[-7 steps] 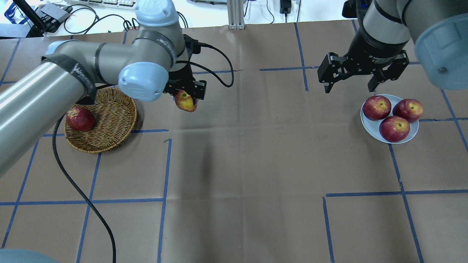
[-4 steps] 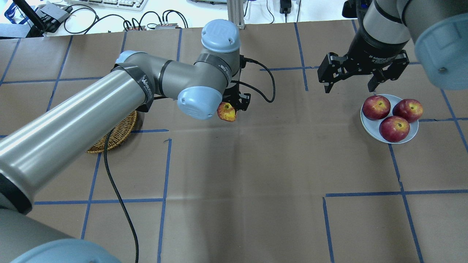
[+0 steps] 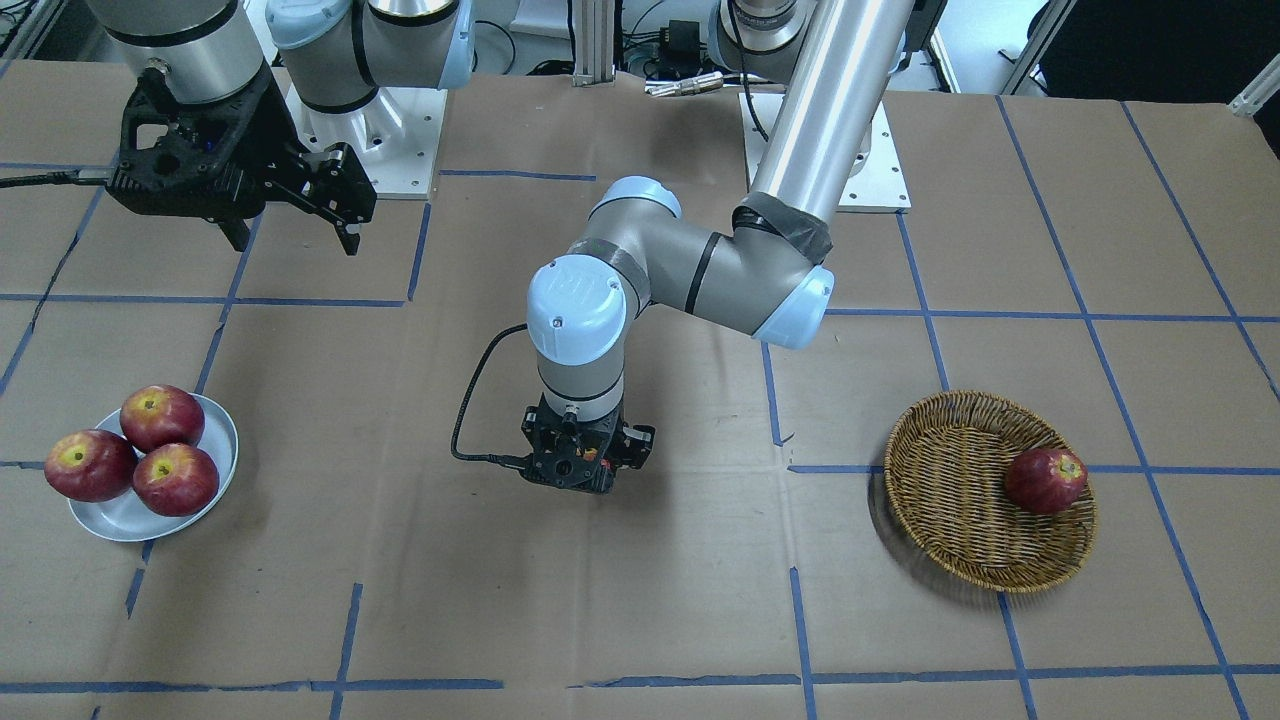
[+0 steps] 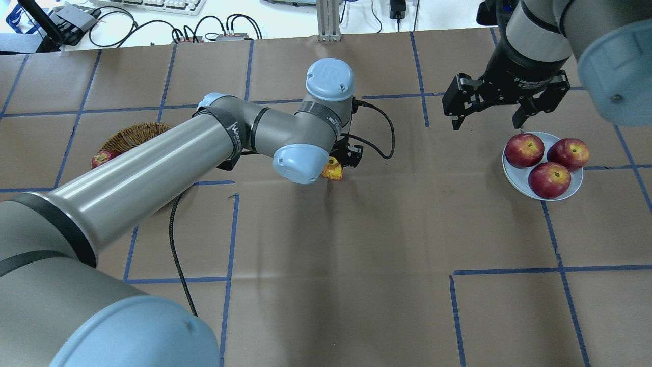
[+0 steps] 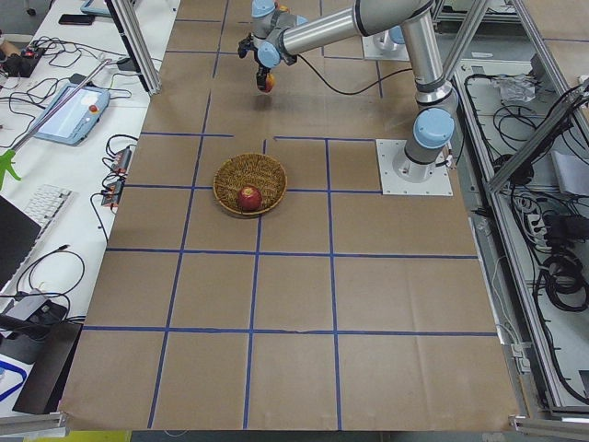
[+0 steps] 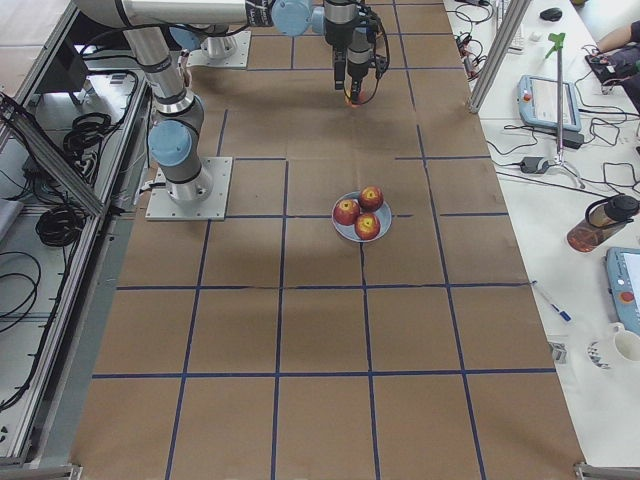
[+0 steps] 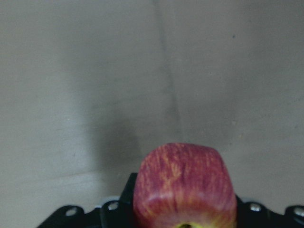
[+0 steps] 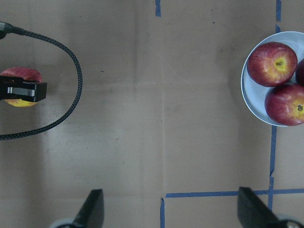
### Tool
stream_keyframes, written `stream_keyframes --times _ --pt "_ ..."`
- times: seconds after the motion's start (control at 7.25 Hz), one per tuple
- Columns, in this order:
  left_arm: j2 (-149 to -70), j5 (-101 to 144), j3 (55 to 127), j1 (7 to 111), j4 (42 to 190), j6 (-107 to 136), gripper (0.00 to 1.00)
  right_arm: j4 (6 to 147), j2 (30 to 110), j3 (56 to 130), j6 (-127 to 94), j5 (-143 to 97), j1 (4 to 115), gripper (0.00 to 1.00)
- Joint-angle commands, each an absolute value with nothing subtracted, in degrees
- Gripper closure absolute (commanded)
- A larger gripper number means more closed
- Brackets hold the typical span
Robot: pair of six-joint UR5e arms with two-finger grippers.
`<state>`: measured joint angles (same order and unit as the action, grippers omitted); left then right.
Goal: Transfer apple from basket to plate
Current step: 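Carry the apple with the left gripper toward the table center, then set the apple down on the table and withdraw the left gripper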
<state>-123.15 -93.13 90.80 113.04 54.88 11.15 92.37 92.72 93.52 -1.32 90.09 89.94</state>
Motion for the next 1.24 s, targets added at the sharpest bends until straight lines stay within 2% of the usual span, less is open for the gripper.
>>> stream_keyframes --times 0.0,0.14,0.28,0.41,0.83,1.1 --pt "-123.7 -93.2 91.4 113.1 54.0 11.1 0.5 92.3 92.7 93.5 -1.3 90.0 89.5 0.0" --pt "-123.6 -93.1 91.5 113.1 54.1 11.1 0.5 92.3 92.7 93.5 -1.3 90.0 89.5 0.0" --pt "-123.9 -93.3 91.5 113.1 54.1 11.1 0.41 92.4 92.7 93.5 -1.3 90.0 89.5 0.0" --pt "-124.1 -93.3 91.6 113.1 54.1 11.2 0.02 92.3 92.7 93.5 -1.3 90.0 89.5 0.0" --pt "-121.7 -93.0 89.7 112.9 55.3 11.1 0.01 92.4 92.7 93.5 -1.3 90.0 89.5 0.0" --pt "-113.6 -93.1 89.5 112.0 62.4 11.0 0.01 92.4 92.7 93.5 -1.2 90.0 89.5 0.0"
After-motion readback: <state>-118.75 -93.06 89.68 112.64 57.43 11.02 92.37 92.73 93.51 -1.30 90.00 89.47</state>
